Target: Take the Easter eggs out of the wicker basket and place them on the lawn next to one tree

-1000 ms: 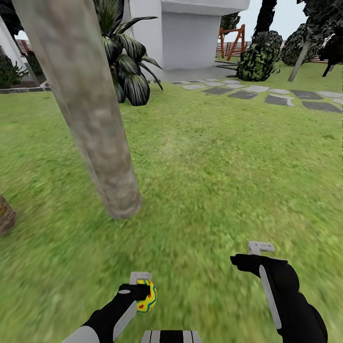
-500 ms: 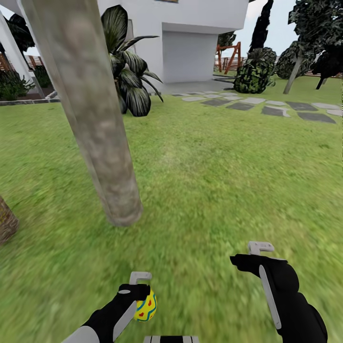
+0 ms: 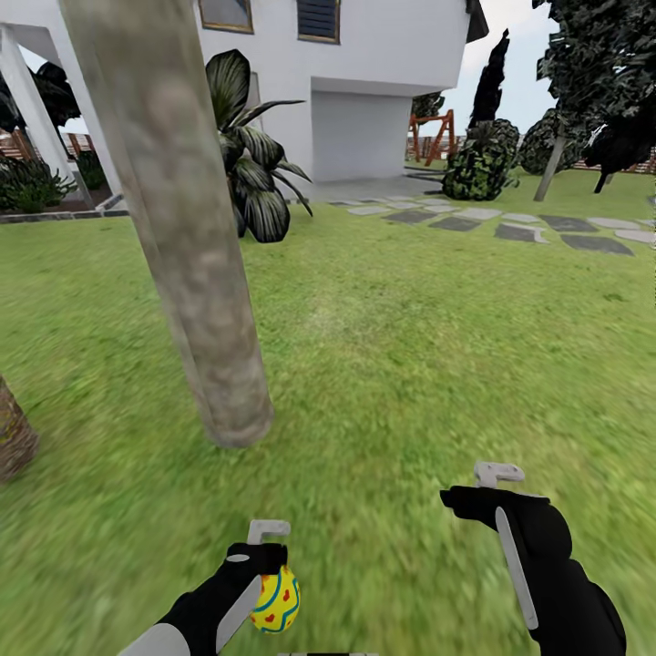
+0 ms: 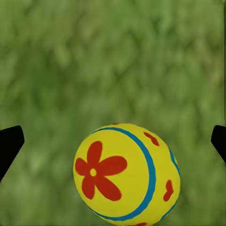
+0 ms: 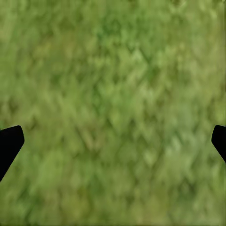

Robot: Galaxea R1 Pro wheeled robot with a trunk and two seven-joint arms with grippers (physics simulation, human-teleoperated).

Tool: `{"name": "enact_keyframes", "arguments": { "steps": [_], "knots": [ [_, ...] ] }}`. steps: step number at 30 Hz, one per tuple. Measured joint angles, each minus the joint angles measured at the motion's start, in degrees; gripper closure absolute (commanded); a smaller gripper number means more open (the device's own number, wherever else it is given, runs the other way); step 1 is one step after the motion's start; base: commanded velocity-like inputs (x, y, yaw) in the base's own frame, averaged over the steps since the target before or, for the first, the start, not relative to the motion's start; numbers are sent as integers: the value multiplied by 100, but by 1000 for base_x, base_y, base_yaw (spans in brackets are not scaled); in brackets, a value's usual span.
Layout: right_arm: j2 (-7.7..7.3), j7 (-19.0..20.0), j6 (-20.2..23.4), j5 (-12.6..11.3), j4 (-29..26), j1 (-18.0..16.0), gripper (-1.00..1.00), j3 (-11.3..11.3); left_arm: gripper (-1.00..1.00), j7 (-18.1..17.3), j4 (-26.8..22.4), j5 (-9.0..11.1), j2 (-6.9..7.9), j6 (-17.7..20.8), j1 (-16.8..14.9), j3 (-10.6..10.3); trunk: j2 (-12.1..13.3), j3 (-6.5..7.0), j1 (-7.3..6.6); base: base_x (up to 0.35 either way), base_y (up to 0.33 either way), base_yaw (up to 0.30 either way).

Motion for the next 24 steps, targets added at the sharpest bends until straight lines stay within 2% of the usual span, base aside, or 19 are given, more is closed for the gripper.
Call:
{"name": "enact_keyframes", "arguments": {
  "steps": [24],
  "knots": [
    [0,0,-1,0,17,0,-100,0,-100,4,8,16,1,103,0,76,32,532,-62,0,0,0]
  ]
}}
